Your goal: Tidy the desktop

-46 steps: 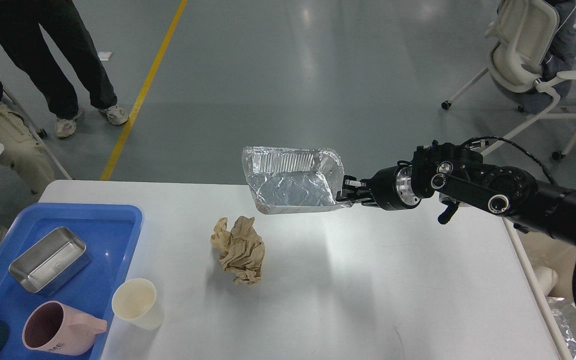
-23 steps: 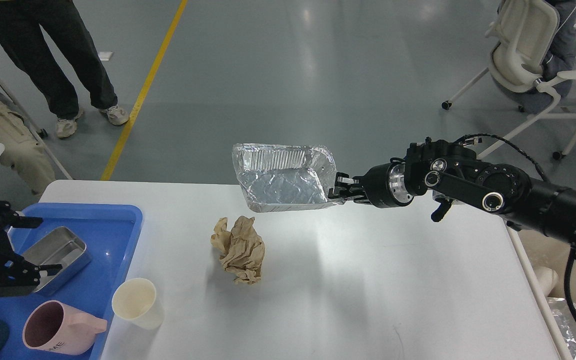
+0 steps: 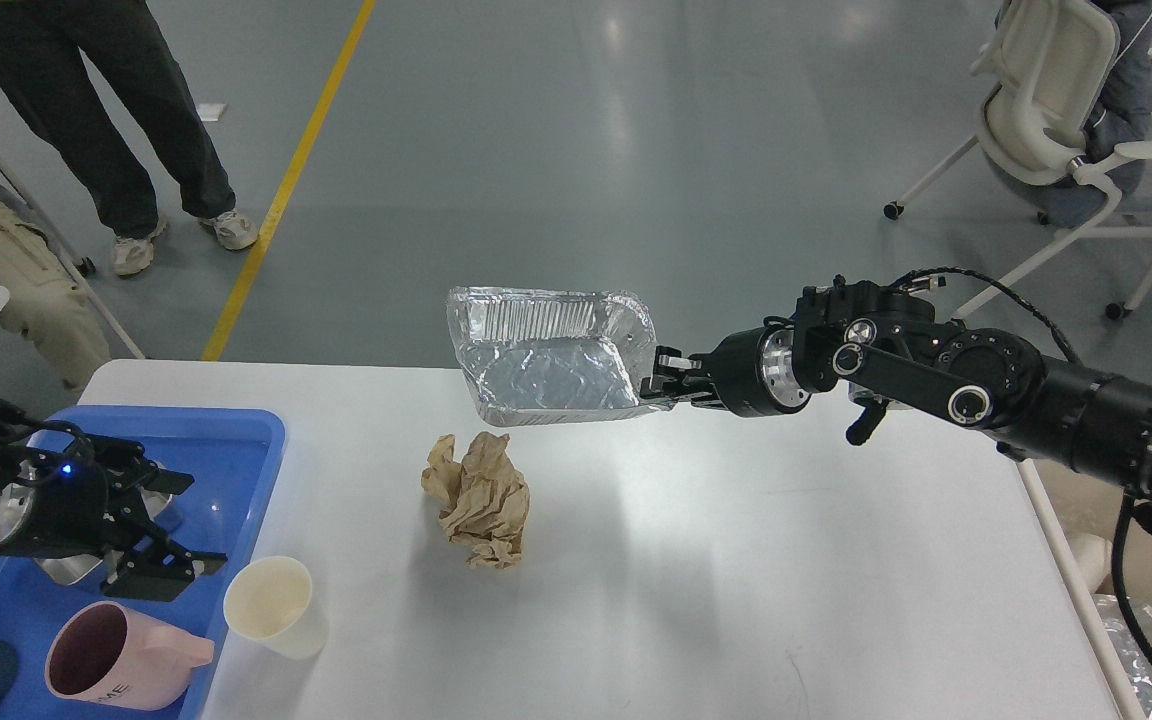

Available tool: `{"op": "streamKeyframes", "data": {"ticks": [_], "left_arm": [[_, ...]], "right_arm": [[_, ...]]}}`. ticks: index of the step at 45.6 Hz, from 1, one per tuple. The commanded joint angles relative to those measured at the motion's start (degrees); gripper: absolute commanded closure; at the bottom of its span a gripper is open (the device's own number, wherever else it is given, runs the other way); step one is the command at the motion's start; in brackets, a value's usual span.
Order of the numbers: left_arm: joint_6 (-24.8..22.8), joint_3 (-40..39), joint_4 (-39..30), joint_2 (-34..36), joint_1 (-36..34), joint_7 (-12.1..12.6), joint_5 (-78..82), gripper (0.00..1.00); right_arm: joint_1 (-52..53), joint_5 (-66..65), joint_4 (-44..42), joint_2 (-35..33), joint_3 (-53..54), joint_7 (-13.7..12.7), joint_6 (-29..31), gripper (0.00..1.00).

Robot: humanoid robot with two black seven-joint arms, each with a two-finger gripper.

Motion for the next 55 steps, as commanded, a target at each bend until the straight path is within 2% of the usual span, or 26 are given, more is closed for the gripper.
{"op": "streamKeyframes", "data": {"ticks": [1, 12, 38, 44, 52, 55], "left_arm": [[0.08, 4.98, 5.30, -5.64, -4.99, 0.11, -0.02, 0.03], [0.08, 7.35, 8.20, -11.97, -5.70, 0.29, -0.02, 0.03], [0.78, 11.92, 9.87, -11.36, -5.43, 0.20, -0.02, 0.04], [1.75, 12.01, 11.63, -11.97, -5.08, 0.12, -0.02, 0.08], [5.96, 13.68, 13.21, -11.97, -4.82, -0.15, -0.02, 0.28], [7.02, 14.30, 13.65, -12.15, -4.90, 0.03, -0.02, 0.32]], "right_arm": [[-0.09, 0.00, 0.08, -0.38, 0.04, 0.11, 0.00, 1.00], [0.00, 0.00, 0.17, -0.56, -0.05, 0.11, 0.00, 1.00], [0.17, 0.00, 0.17, -0.65, 0.21, 0.11, 0.00, 1.00], [0.17, 0.00, 0.43, -0.91, 0.30, 0.11, -0.09, 1.00], [-0.18, 0.00, 0.60, -1.26, 0.56, 0.11, -0.09, 1.00], [-0.18, 0.00, 0.60, -1.26, 0.83, 0.11, -0.09, 1.00]]}}
